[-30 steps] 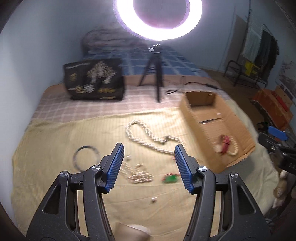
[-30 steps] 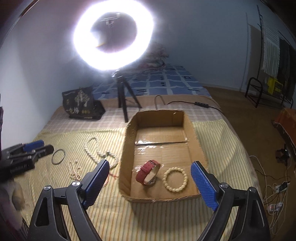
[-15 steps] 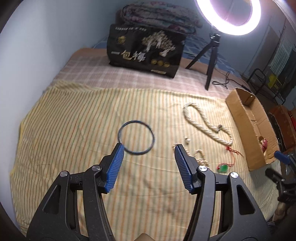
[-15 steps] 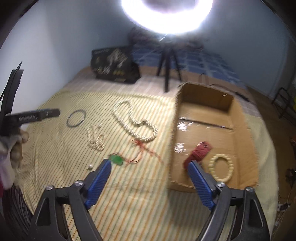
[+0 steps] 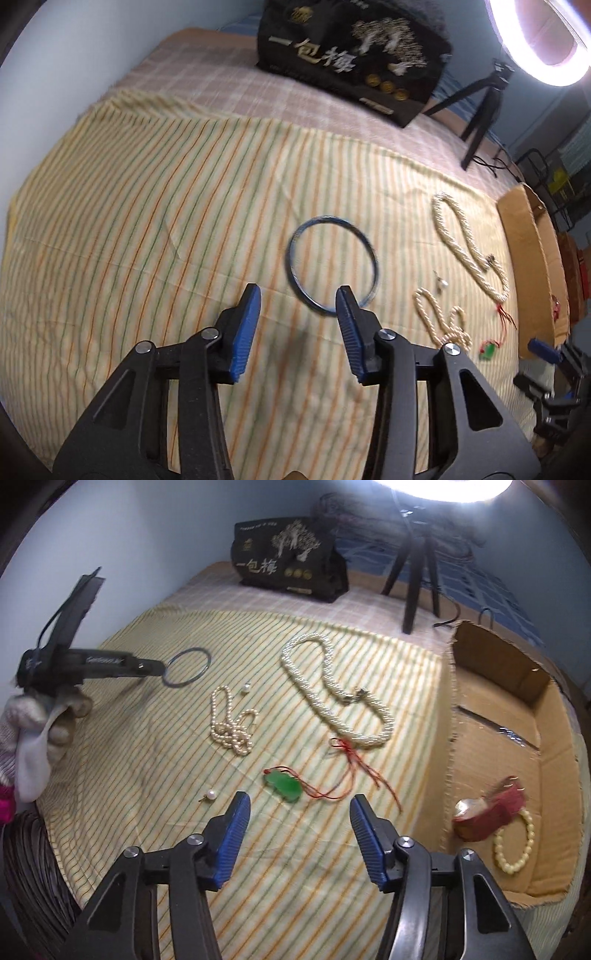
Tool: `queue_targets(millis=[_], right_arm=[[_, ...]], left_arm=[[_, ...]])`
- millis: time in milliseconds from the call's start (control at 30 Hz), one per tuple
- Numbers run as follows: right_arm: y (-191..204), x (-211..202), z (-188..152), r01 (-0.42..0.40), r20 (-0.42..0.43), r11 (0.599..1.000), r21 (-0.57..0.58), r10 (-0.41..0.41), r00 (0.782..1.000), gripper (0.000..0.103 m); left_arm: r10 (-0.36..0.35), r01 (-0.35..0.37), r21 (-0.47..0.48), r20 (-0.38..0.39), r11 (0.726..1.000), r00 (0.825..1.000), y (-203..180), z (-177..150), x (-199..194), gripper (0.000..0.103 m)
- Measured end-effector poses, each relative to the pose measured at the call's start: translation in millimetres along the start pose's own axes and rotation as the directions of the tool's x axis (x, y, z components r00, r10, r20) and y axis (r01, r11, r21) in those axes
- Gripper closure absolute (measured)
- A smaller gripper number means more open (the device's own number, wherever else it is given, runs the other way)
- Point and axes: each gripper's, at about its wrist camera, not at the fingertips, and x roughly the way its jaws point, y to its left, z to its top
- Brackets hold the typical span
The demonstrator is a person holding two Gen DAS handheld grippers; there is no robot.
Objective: Organize jewelry
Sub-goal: 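Close the left tool on the black rubber ring and lift it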
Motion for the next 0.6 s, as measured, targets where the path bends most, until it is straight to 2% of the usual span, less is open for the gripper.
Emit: queue_targets(millis=[167, 300, 600], right_arm=[[8.7, 6.9, 6.1, -0.022, -0.034, 0.999, -0.047, 0.021, 0.999, 0.051], [9.0, 19.2, 12.0, -0.029, -0.067, 0.998, -0.052, 0.025, 0.997, 0.060], [15.3, 43.6, 17.6, -0.037, -0.126, 0.996, -0.086, 0.026, 0.992, 0.062]], left_arm=[[-0.005, 0.005, -0.016, -0.010, 1.000, 1.000, 3.6, 9.5, 11.4, 0.063], [0.006, -0.006, -0.015, -0.007, 1.000, 1.000, 2.9, 16.9, 15.4, 0.069], [0.012, -0.012, -0.003, -0.007, 1.000, 1.000, 4.1, 25.4, 23.0, 0.080]])
